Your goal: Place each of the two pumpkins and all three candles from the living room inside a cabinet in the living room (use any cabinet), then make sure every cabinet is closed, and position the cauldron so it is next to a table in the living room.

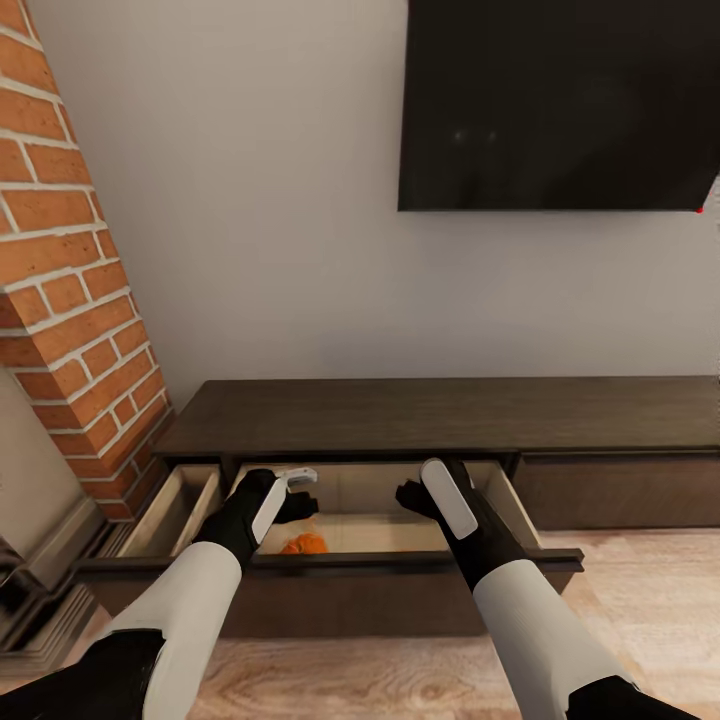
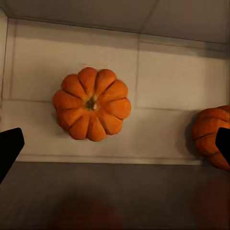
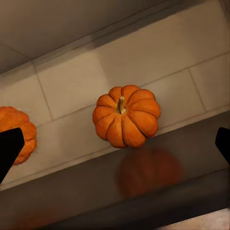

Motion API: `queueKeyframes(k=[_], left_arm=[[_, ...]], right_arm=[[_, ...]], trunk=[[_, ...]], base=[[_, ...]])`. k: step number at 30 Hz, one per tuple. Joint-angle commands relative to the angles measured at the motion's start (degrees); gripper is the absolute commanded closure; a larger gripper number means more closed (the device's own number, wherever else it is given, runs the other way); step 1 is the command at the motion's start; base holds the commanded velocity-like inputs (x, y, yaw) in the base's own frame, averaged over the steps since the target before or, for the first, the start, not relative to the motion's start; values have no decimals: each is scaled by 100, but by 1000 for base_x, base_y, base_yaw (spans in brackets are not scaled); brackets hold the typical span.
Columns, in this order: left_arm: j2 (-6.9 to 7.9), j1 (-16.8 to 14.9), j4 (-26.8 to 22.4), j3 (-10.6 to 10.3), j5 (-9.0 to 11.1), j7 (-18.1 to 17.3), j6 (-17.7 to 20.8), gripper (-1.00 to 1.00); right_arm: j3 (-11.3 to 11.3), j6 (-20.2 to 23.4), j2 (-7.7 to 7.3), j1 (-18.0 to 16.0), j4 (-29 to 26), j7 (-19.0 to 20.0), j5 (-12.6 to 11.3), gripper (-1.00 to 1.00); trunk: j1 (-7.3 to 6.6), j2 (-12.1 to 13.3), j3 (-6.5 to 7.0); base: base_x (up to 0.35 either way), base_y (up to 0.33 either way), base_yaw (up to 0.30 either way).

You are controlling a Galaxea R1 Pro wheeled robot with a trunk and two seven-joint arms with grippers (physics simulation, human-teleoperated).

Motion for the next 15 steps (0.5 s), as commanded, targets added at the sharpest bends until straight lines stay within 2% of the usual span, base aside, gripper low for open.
queueKeyframes(k=[1, 6, 11, 15], left_arm=[[0, -1, 0, 4, 0, 0, 19, -100], [-13, -3, 0, 8, 0, 0, 76, -100], [-33, -3, -16, 3, -4, 0, 186, -100], [-33, -3, -51, 2, -8, 0, 303, -100]], right_arm=[[-1, 3, 0, 0, -3, 0, -3, -100], [6, 15, 0, 0, -18, -8, -14, -100], [1, 30, 0, 0, -8, -12, -14, -100], [-2, 41, 0, 0, -12, -18, -22, -100]], trunk=[[-2, 2, 23], [-15, 9, 134], [-28, 15, 244], [-38, 21, 333]], base=[[0, 0, 0], [-160, 0, 0], [-39, 0, 0], [-199, 22, 0]])
